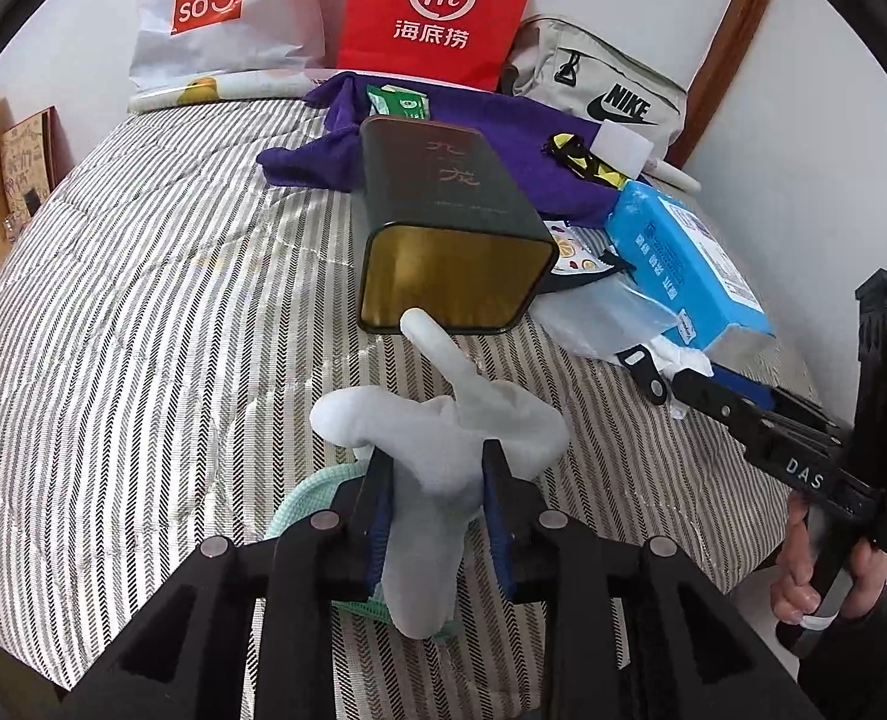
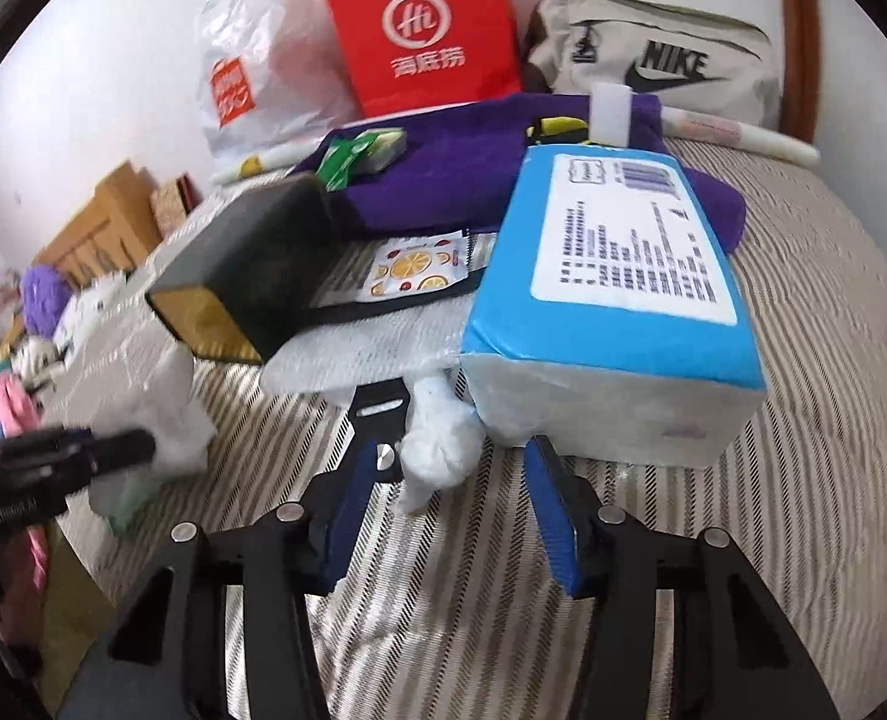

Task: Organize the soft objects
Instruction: 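Lift the white socks with the left tool while the right tool grasps white tissue, then carry the socks and white tissue onto the purple towel with both tools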

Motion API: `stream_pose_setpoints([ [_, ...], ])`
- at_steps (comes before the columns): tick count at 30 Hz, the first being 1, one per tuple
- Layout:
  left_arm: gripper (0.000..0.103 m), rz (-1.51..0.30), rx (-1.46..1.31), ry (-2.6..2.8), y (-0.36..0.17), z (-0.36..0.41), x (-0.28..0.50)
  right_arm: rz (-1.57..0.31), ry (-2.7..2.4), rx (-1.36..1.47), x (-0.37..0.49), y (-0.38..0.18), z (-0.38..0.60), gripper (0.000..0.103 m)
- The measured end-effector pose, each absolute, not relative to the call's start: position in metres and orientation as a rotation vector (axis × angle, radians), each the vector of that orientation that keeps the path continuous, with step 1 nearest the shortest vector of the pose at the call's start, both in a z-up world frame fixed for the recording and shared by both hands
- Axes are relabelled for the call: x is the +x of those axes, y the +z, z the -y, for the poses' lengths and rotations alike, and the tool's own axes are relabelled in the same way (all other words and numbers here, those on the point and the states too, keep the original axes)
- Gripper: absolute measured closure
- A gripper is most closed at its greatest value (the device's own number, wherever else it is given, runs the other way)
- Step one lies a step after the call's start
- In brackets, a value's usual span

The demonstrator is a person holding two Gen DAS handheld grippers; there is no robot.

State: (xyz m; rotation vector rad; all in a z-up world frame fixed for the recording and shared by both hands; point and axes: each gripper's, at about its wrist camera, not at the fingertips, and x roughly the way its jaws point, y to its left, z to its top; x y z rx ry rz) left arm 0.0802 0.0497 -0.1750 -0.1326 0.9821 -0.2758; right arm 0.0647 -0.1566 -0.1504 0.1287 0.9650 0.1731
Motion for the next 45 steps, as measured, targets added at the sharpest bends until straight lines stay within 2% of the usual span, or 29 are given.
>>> stream_pose_setpoints([
  [1,0.076,-0.981,-0.139,-0.280,-0.175,-0.050,0.080,-0.967,0.169,0.139,0.065,-0.152,0.157,0.064],
  [2,0.075,-0.982,-0.144,-0.281,-0.175,-0.051,0.080,-0.986,0.172,0.137,0.066,-0.156,0.156,0.079],
  [12,0.073,-0.995,-0.139,-0.270,-0.176,-0.050,0.083,-0.935,0.210,0.124,0.047,-0.136,0.161,0.080],
  [16,0.066,-0.999,-0.126,-0.266,-0.176,-0.046,0.084,-0.938,0.200,0.111,0.032,-0.127,0.177,0.080],
  [23,0.060,-1.001,-0.099,-0.248,-0.175,-0.039,0.083,-0.975,0.175,0.097,0.002,-0.133,0.206,0.080],
  [26,0.047,-0.993,-0.094,-0.262,-0.176,-0.035,0.084,-1.005,0.174,0.084,-0.005,-0.141,0.213,0.077],
  [28,0.034,-0.985,-0.070,-0.263,-0.177,-0.030,0.085,-0.996,0.172,0.070,-0.005,-0.143,0.214,0.074],
  [30,0.033,-0.973,-0.003,-0.231,-0.178,-0.022,0.086,-0.973,0.176,0.053,-0.002,-0.143,0.213,0.055],
  [32,0.032,-0.969,0.056,-0.176,-0.181,-0.017,0.089,-0.952,0.165,0.041,0.002,-0.143,0.212,0.049],
  [33,0.030,-0.969,0.067,-0.161,-0.183,-0.016,0.091,-0.949,0.169,0.040,0.004,-0.144,0.211,0.049],
  [39,0.030,-0.968,0.043,-0.138,-0.189,-0.022,0.098,-0.949,0.191,0.038,0.016,-0.152,0.206,0.051],
  [40,0.030,-0.968,0.045,-0.136,-0.189,-0.021,0.099,-0.952,0.196,0.041,0.016,-0.154,0.206,0.056],
  [41,0.030,-0.965,0.052,-0.133,-0.189,-0.020,0.099,-0.959,0.200,0.045,0.016,-0.156,0.206,0.074],
  [42,0.034,-0.958,0.056,-0.132,-0.189,-0.020,0.098,-0.970,0.204,0.048,0.017,-0.158,0.206,0.079],
  [44,0.042,-0.947,0.056,-0.136,-0.189,-0.019,0.097,-0.962,0.208,0.056,0.015,-0.157,0.209,0.080],
  [45,0.051,-0.943,0.055,-0.145,-0.188,-0.018,0.096,-0.965,0.209,0.057,0.015,-0.157,0.210,0.080],
])
